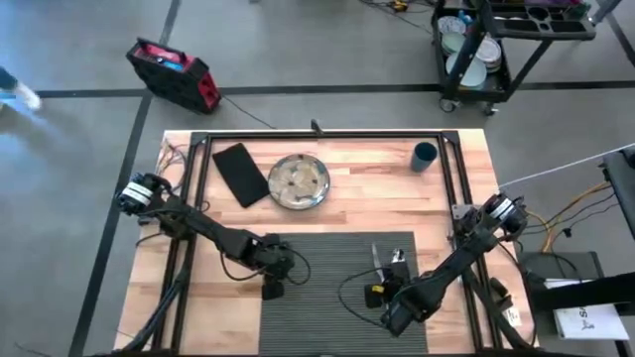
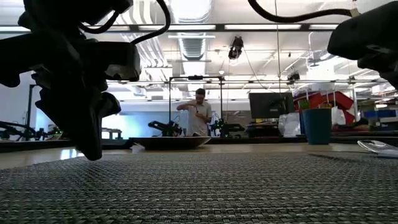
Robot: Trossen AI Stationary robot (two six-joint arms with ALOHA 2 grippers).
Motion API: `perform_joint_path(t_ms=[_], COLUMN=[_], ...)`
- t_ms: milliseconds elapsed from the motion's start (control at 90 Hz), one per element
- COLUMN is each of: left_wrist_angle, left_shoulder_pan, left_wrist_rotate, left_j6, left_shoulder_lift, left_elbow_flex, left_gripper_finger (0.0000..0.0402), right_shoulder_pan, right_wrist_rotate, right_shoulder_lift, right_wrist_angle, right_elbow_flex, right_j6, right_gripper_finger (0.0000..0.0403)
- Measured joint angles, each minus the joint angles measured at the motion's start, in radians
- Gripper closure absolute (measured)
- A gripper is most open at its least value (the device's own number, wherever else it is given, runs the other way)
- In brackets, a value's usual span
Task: Set table place
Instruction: Adjust the blue knife on the gray mat
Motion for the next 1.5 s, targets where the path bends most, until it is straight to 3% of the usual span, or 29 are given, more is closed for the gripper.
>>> perform_joint_path(t_ms=[300, 478, 589, 767, 1500], left_wrist_angle=[0.000, 0.000, 0.000, 0.000, 0.000], left_shoulder_pan=[0.000, 0.000, 0.000, 0.000, 0.000], left_wrist_rotate=[0.000, 0.000, 0.000, 0.000, 0.000], left_j6=[0.004, 0.004, 0.004, 0.000, 0.000], left_shoulder_lift=[0.000, 0.000, 0.000, 0.000, 0.000], left_elbow_flex=[0.000, 0.000, 0.000, 0.000, 0.000], left_gripper_finger=[0.0402, 0.0402, 0.0402, 0.0402, 0.0402], right_shoulder_pan=[0.000, 0.008, 0.025, 0.052, 0.071], right_wrist_rotate=[0.000, -0.001, -0.016, -0.016, -0.072], right_shoulder_lift=[-0.001, -0.001, -0.001, -0.001, 0.005], right_wrist_angle=[-0.004, -0.009, -0.008, -0.009, 0.008], right_elbow_flex=[0.032, 0.051, 0.054, 0.054, 0.053], right_j6=[-0.057, -0.064, -0.046, -0.038, -0.050], right_gripper_finger=[0.0320, 0.0301, 0.0320, 0.0395, 0.0403])
